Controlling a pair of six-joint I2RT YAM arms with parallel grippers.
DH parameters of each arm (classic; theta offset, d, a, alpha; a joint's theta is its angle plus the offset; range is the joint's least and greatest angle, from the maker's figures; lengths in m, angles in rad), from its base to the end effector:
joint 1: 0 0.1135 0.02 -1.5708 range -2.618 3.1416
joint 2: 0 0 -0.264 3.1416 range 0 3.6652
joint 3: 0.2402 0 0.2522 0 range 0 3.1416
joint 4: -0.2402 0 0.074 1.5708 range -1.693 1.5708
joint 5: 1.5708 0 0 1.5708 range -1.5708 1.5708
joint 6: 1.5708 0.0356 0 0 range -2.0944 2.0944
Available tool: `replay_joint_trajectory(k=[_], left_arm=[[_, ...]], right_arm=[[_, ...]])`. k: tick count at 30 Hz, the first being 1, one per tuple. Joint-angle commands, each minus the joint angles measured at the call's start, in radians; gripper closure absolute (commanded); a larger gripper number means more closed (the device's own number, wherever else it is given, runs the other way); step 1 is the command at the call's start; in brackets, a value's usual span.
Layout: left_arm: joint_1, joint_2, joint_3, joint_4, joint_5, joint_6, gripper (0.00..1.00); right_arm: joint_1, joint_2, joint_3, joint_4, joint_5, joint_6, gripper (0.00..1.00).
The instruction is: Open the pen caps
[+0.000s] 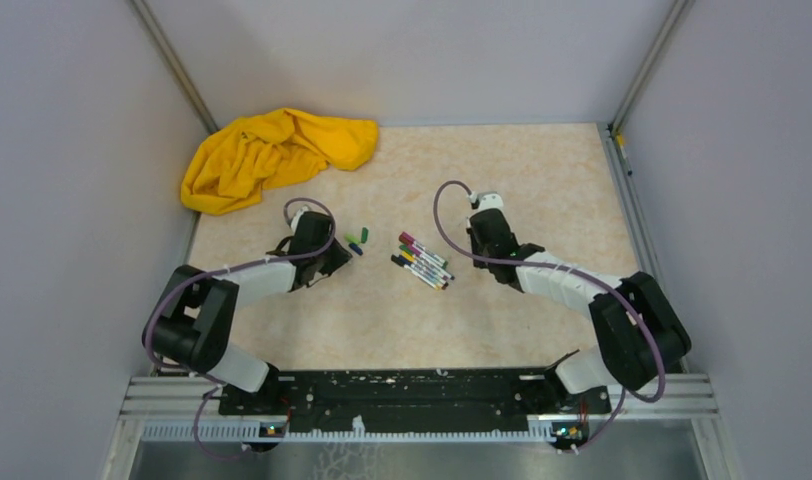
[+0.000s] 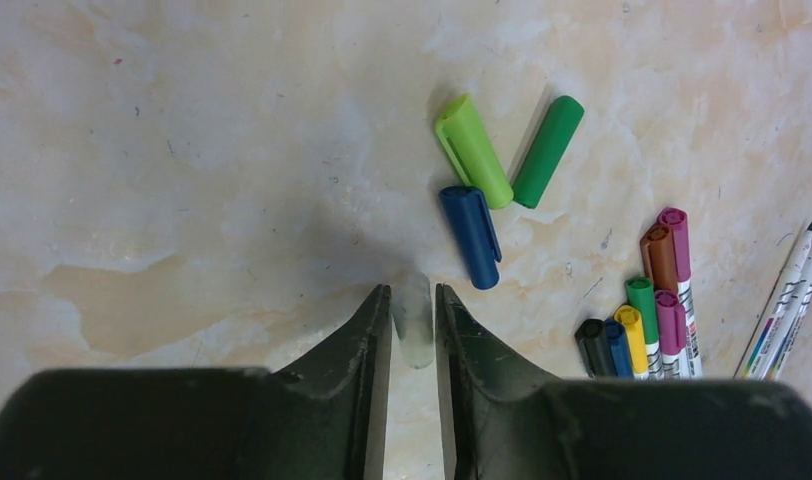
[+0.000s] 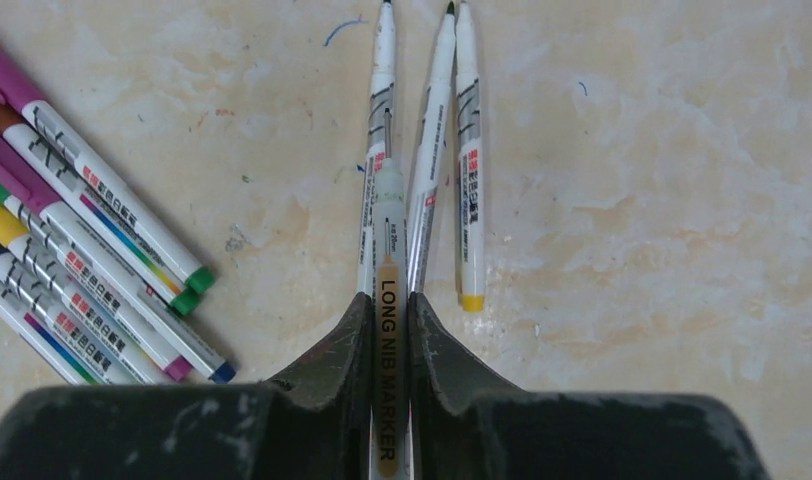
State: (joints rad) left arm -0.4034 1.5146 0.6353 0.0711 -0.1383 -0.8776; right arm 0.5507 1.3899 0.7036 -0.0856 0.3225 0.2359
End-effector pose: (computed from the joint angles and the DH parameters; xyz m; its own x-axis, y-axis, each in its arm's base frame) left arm 0.2623 -0.1066 0.1477 -0.6566 -0.5481 -0.5181 -0.3190 0.8243 -0.4677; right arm 0.2422 0.1355 0.1892 -0.6487 -0.1382 -0.7484 -0.1555 0.9867 -0.0475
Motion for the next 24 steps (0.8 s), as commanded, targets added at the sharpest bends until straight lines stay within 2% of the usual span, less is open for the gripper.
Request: replay_joint_trajectory(k=[1,5,8,14,24], left_arm=[[-0.003,0.021,-0.006,0.035,-0.005,0.0,0.69],[-0.002,0.019,-0.018,0.064,0.008,-0.014,0.58],[-0.003,0.016,-0.027,0.082,0.009,-0.021,0.54],[-0.003,0.019,-0.042,0.1,0.011,-0.026,0.54],[-0.003,-0.012,-0.06,0.119,0.009,-0.032,0.52]], right_arm=[[-0.019,0.052,0.071,0.105,-0.034,-0.019,0.87],[-0.033,0.101,0.085,0.133,-0.034,-0.027,0.84],[-0.045,0.12,0.09,0.143,-0.037,-0.029,0.79],[-0.063,0.159,0.107,0.15,-0.054,-0.028,0.73],[-0.063,0.129,0.114,0.154,-0.052,-0.052,0.72]])
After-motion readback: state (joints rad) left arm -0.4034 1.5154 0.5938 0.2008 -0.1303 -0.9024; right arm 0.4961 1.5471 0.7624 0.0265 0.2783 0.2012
